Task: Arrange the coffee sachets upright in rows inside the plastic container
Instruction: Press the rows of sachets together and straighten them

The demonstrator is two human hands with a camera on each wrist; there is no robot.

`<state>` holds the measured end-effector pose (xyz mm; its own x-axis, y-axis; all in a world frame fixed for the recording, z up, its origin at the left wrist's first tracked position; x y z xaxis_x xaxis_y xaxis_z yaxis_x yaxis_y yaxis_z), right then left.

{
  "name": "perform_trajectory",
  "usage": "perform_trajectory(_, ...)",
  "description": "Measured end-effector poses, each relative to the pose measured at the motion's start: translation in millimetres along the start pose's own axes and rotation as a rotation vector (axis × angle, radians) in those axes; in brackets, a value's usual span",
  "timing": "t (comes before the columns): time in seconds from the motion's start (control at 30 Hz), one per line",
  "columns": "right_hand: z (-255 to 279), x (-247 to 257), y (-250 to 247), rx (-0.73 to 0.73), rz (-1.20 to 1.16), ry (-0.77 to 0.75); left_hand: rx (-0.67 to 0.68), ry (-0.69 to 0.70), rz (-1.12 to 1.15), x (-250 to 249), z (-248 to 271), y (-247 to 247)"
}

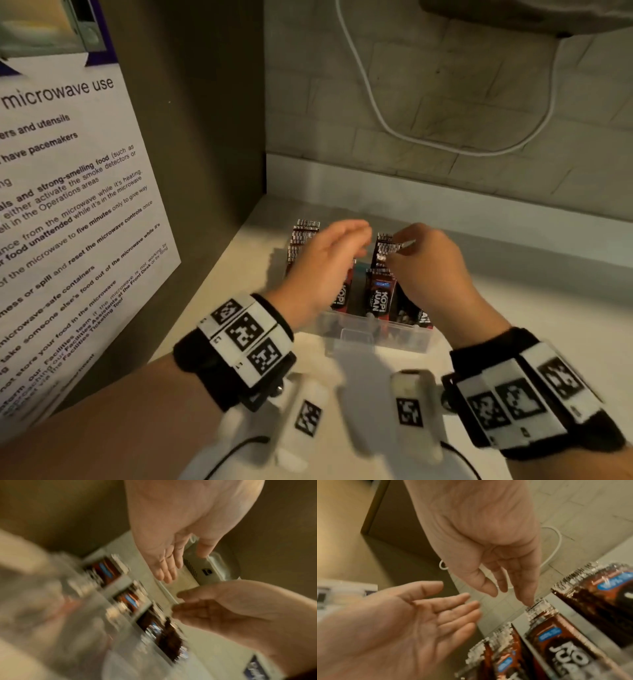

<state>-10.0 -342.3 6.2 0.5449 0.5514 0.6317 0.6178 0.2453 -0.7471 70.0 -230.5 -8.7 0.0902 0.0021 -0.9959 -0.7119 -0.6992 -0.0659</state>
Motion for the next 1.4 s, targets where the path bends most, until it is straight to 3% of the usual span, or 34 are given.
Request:
perform_trajectory(0.13, 16, -21, 6, 0.126, -0.225, 0.187, 0.176, -0.207, 0.150, 7, 7, 33)
perform_trajectory(0.23, 23, -30, 13, 0.262, -0.248, 0.308, 0.190, -0.284, 0.175, 16, 3, 45)
perform_trajectory(0.37, 23, -40, 14, 0.298, -0.318, 0.412, 0.174, -0.341, 0.197, 22, -1, 54)
perform_trajectory(0.9, 10, -40, 52, 0.347, -0.565, 0.536, 0.090, -0.576, 0.238, 41, -23, 66)
perform_trajectory(1.4, 5, -42, 66, 0.431, -0.585, 0.523, 0.097, -0.607, 0.268, 39, -28, 65)
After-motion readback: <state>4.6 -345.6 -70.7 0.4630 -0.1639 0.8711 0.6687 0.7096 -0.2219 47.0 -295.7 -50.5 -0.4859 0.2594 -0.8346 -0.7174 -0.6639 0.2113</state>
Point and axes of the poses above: each hand's wrist, its own z-axis away from the middle knuckle, its own y-axis out of the palm, x = y × z, the point moved 6 cm from there along -z, towards the middle knuckle, and after that the axes turned 5 degrees about -x, right-handed, at the moved point
